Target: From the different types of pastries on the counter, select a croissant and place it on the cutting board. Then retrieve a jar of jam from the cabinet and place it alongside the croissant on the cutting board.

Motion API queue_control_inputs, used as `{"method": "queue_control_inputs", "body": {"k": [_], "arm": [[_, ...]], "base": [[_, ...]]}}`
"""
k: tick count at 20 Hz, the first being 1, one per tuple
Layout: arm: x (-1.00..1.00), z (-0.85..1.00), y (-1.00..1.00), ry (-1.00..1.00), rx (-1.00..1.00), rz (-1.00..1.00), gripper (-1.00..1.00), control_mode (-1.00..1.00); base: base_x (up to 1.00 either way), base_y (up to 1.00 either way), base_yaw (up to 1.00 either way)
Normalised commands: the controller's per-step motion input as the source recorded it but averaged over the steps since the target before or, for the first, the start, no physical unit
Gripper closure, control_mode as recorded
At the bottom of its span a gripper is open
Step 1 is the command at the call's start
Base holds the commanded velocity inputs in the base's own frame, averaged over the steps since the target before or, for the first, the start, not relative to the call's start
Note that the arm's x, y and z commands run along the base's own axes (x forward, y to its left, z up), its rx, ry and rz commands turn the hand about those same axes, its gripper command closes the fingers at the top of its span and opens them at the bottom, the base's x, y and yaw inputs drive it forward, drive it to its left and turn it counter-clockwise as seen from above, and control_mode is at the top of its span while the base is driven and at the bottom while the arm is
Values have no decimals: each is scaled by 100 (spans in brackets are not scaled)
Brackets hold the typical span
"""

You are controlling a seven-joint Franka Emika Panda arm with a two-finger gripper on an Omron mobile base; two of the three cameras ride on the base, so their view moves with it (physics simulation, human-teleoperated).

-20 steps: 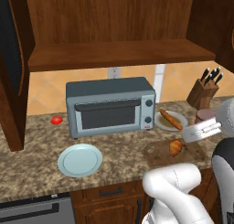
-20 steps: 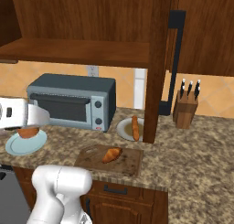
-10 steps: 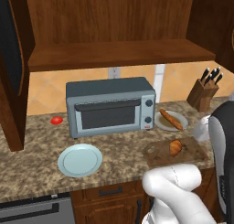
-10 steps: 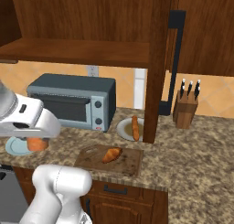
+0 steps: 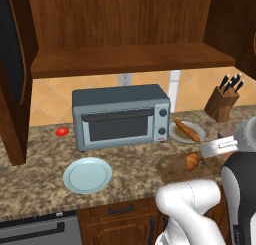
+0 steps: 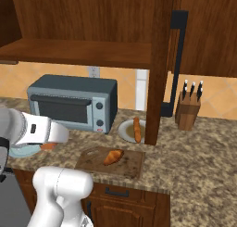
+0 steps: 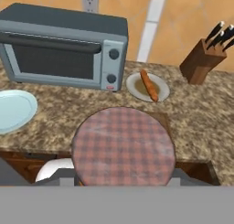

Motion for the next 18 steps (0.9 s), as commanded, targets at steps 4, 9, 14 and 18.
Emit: {"method": "queue_control_inputs", "body": {"k": [4, 9, 14, 18], "arm": [[42, -35, -32, 9, 0, -2, 100, -100], [11, -43, -27, 12, 0, -1, 100, -100], [0, -60, 0, -4, 0, 0, 100, -100], [0, -61, 0, -13, 0, 0, 100, -100]], "base": [[0, 0, 0], [0, 0, 0], [0, 0, 0], [0, 0, 0]]}}
